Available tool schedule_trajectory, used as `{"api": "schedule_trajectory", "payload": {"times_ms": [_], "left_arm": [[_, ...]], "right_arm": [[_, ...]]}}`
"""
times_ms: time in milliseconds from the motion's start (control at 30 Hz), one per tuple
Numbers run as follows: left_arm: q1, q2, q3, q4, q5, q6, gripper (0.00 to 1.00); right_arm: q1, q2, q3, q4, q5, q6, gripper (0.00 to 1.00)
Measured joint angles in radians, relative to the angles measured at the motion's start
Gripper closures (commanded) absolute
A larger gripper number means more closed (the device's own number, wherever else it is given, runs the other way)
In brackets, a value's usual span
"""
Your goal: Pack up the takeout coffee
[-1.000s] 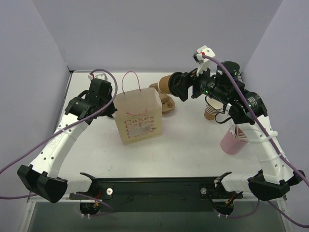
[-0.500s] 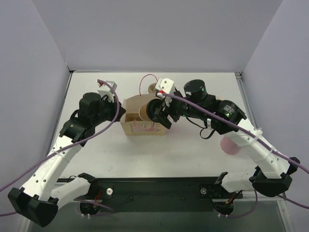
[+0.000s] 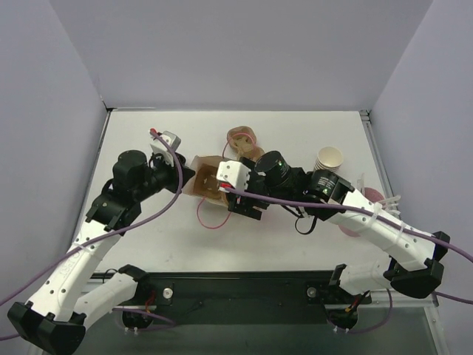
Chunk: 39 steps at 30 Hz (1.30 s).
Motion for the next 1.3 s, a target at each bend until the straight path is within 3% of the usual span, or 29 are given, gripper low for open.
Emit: {"api": "schedule_trajectory", "payload": {"times_ms": [100,200,433,633,933,1300], "left_arm": [[0.0,0.0,-0.002,0.003,-0.014,0.0,0.75],[0.0,-0.006,-0.002,-0.01,-0.053,0.001,0.67],[0.0,-0.108,-0.002,-0.127,-0.143,-0.032,0.59],[0.0,-0.206,-0.002,-0.221,-0.204,-0.102,0.54],[0.0,-0.215,0.009,-0.397,-0.22,-0.244,0.5],[0.0,-0.371,0.002,-0.439,-0.186,-0.326,0.45]], "right_arm": [[0.041,0.0,-0.013,-0.003,0.031,-0.005,0.61],[0.086,0.0,-0.029,-0.004,0.058,0.001,0.62],[0.147,0.025,-0.036,-0.005,0.125,0.029,0.62],[0.154,0.056,-0.037,-0.005,0.16,0.048,0.62],[0.173,0.097,-0.037,-0.004,0.183,0.053,0.62],[0.174,0.111,-0.028,-0.003,0.209,0.077,0.62]]}}
